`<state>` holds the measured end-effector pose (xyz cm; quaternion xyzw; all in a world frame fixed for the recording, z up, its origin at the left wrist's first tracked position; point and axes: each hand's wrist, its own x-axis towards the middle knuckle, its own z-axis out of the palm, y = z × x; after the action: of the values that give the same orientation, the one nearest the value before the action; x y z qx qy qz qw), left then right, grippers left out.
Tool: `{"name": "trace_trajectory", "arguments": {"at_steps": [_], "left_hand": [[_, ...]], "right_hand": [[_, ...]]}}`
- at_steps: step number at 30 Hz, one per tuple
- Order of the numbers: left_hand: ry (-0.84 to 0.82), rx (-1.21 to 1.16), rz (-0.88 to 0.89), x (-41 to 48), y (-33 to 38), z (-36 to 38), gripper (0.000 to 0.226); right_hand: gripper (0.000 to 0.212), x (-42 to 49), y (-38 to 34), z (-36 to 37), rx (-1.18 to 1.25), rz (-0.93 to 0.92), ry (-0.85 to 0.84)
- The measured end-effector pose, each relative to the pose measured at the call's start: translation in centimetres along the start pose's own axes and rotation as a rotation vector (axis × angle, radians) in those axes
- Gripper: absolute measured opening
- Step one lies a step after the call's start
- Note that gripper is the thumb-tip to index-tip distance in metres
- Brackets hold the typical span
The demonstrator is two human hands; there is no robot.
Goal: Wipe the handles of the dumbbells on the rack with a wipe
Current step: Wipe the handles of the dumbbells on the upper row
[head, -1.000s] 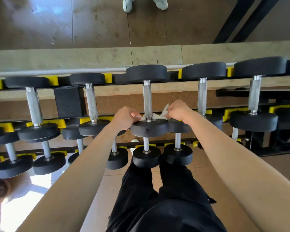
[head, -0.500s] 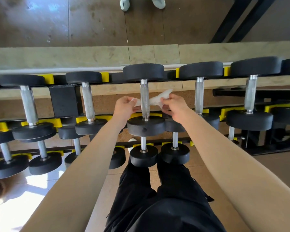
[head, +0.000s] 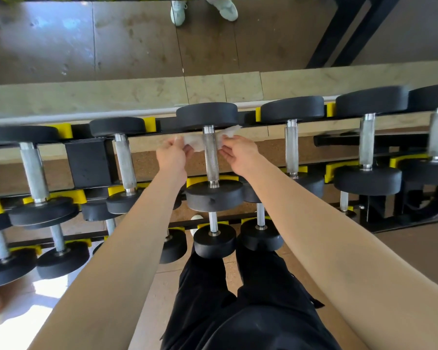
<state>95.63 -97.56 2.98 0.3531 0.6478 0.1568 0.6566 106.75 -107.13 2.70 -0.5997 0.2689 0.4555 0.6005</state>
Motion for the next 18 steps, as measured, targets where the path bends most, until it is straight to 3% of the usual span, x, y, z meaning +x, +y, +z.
{"name": "trace_trajectory", "arguments": {"at_steps": [4,8,10,14,18], "left_hand": [[-0.037,-0.078,0.006,0.0,0.3,0.6,0.005],[-0.108,-0.018,-0.008,-0.8,0.0,2.7,0.004],[-0.071,-0.064,-0.01,-0.5,0.0,2.1,0.004],[-0.001,-0.109,0.024,0.4,-0.5,-1.2,0.005],[-0.082,0.085,0.04,0.1,-1.8,-0.7,0.006]], "right_hand": [[0.012,0.3,-0.5,0.5,0.011,0.033,0.016],[0.028,1.2,-2.2,-0.7,0.143,0.051,0.103],[0.034,0.8,-1.7,-0.4,0.118,0.047,0.051],[0.016,-0.1,0.3,0.8,-0.004,0.012,-0.072],[0.014,0.4,-0.5,-1.1,-0.036,-0.011,0.081]]}}
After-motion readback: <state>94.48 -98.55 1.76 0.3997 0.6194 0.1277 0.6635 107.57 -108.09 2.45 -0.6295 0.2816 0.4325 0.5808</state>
